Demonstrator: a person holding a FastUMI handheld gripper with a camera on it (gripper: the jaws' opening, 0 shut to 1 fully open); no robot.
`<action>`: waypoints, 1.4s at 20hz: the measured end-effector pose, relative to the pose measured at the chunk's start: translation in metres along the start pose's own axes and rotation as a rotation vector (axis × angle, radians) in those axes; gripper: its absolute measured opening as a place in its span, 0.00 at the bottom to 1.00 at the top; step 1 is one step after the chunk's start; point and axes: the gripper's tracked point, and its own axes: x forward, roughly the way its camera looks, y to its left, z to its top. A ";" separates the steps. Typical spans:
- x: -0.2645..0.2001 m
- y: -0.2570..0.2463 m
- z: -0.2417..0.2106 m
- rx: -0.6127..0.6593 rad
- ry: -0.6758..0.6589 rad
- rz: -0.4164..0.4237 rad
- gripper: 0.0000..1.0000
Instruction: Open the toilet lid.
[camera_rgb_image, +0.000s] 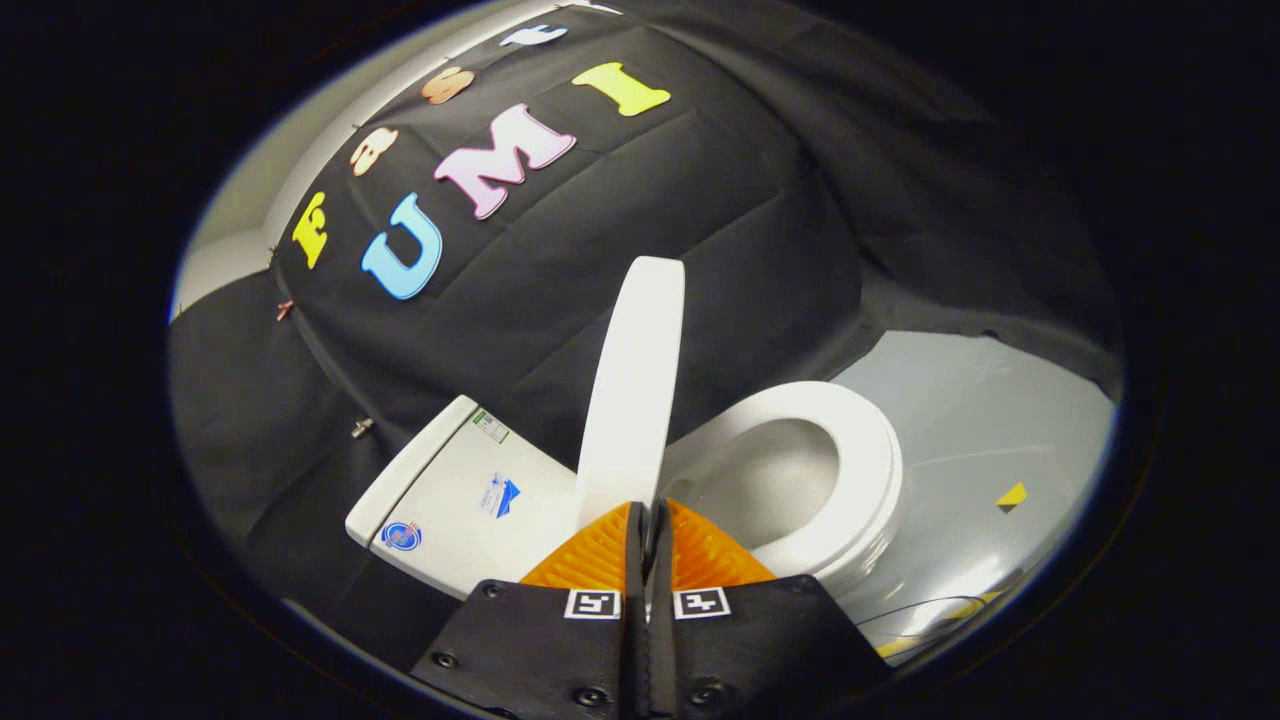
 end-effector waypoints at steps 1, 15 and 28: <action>-0.001 0.010 0.000 -0.038 0.002 -0.011 0.05; 0.002 0.137 0.001 -0.487 -0.044 -0.106 0.05; 0.019 0.233 -0.035 -0.696 -0.079 -0.096 0.05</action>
